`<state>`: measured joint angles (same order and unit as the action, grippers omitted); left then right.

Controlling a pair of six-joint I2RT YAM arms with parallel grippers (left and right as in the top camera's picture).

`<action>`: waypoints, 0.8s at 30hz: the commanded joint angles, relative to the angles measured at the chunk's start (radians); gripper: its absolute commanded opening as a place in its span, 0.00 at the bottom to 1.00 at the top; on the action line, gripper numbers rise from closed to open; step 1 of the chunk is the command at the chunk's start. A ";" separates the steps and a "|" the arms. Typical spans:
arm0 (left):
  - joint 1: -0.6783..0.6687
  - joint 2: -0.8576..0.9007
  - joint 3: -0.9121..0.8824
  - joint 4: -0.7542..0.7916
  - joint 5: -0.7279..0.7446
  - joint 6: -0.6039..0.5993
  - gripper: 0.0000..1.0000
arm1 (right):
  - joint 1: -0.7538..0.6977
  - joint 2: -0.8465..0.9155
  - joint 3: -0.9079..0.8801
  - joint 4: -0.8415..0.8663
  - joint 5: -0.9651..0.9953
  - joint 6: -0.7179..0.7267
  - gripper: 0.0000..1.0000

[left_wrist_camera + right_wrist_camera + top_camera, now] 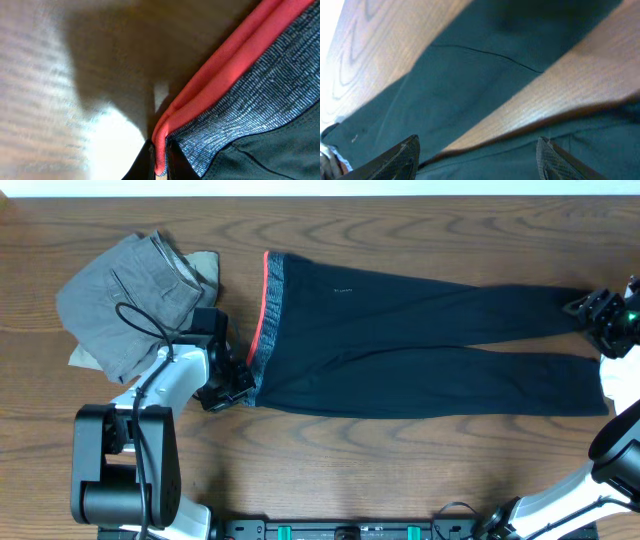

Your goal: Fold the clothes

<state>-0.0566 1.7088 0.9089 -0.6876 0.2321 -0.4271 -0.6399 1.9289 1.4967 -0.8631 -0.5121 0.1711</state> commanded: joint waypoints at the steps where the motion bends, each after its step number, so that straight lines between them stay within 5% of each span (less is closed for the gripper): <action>1: 0.026 0.027 0.019 -0.039 -0.039 -0.019 0.06 | 0.006 -0.005 0.008 -0.036 0.047 -0.012 0.72; 13: 0.092 0.006 0.037 -0.049 -0.039 0.007 0.06 | 0.013 -0.004 -0.056 -0.234 0.555 0.191 0.60; 24: 0.092 0.006 0.037 -0.049 -0.039 0.019 0.06 | -0.057 -0.004 -0.254 -0.109 0.643 0.256 0.46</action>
<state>0.0299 1.7134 0.9276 -0.7322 0.2207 -0.4187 -0.6586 1.9289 1.2591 -0.9802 0.0708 0.3874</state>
